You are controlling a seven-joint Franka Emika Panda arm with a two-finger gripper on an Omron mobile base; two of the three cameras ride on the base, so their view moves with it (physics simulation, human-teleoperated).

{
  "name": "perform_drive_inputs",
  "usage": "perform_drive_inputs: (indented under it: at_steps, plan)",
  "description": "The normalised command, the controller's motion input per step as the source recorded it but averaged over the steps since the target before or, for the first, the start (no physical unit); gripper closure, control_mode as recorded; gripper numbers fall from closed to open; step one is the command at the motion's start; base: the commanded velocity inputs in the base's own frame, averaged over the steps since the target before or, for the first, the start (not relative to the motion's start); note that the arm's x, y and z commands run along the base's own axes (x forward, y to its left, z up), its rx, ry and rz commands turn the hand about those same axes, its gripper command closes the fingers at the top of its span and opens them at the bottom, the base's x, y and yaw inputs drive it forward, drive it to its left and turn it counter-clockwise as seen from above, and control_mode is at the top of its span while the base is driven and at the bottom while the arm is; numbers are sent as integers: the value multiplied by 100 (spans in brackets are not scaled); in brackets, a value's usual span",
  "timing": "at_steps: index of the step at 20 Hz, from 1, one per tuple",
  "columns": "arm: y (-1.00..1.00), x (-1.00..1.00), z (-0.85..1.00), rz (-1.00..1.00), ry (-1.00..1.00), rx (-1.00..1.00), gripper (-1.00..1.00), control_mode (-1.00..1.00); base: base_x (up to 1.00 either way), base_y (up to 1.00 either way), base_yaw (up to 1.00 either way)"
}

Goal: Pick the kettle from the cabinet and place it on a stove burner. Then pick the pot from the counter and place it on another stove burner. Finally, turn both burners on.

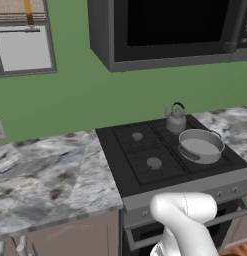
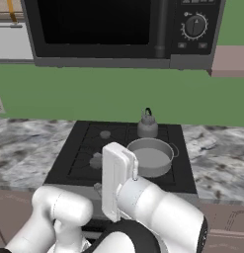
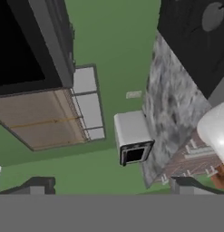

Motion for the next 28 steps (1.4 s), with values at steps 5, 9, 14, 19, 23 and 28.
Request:
perform_drive_inputs:
  at_steps: [5,9,14,19,23,28]
  plan:
    - [-4,0,-4,0,16,22,-100,-100,0,0,0]
    - [0,0,-20,-1,10,25,-100,-100,0,0,0]
    - [0,0,-25,-8,13,26,-100,-100,0,0,0]
    - [2,5,-28,-12,17,24,-100,-100,0,0,0]
    - [0,14,-34,-15,19,29,-100,-100,0,0,0]
    - [-14,11,-26,-4,24,24,-100,-100,0,0,0]
